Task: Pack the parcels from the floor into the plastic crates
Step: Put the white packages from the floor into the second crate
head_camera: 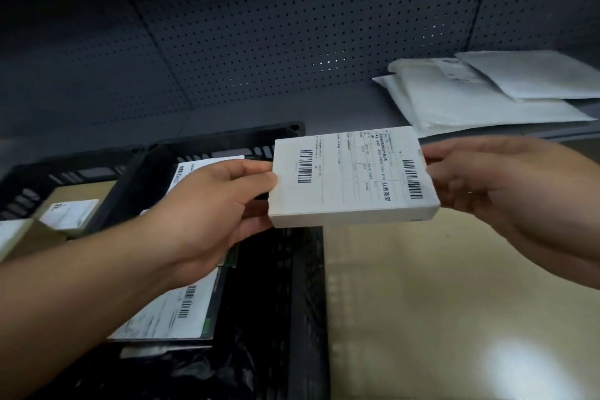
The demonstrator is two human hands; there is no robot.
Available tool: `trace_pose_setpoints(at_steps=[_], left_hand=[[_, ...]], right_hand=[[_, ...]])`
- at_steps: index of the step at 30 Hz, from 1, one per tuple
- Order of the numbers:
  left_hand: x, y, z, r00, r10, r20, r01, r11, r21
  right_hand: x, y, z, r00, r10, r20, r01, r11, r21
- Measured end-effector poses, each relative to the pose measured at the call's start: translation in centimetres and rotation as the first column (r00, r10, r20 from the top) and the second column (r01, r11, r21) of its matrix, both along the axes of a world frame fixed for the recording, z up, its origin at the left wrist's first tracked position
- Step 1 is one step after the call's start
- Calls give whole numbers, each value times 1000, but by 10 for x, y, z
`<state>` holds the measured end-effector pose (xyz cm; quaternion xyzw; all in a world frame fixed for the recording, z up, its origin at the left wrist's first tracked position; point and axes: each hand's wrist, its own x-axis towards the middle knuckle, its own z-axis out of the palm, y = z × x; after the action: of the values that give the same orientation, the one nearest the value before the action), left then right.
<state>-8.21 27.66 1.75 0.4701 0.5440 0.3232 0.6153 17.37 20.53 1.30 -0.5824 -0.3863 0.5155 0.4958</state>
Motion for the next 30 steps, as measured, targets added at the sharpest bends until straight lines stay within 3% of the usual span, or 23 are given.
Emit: trace_pose_setpoints(at_steps=[9,16,22,30], left_hand=[[-85,-2,-1,972,184,-148,-182,983,27],[-141,-1,-4,944,109,-312,-121,992,-18],[-180,-2,-33,818,157,-553,-193,981,-6],[-207,-6,-50,605,-122,-787,11,990,-144]], right_hand=[[-81,13,7,982,188,1,-187,977,-106],[-129,30,3,951,295,87,-275,942,-194],[-177,41,-17,907,416,64,-379,873,-306],[-221,35,-59,911,400,-103,-406,823,-398]])
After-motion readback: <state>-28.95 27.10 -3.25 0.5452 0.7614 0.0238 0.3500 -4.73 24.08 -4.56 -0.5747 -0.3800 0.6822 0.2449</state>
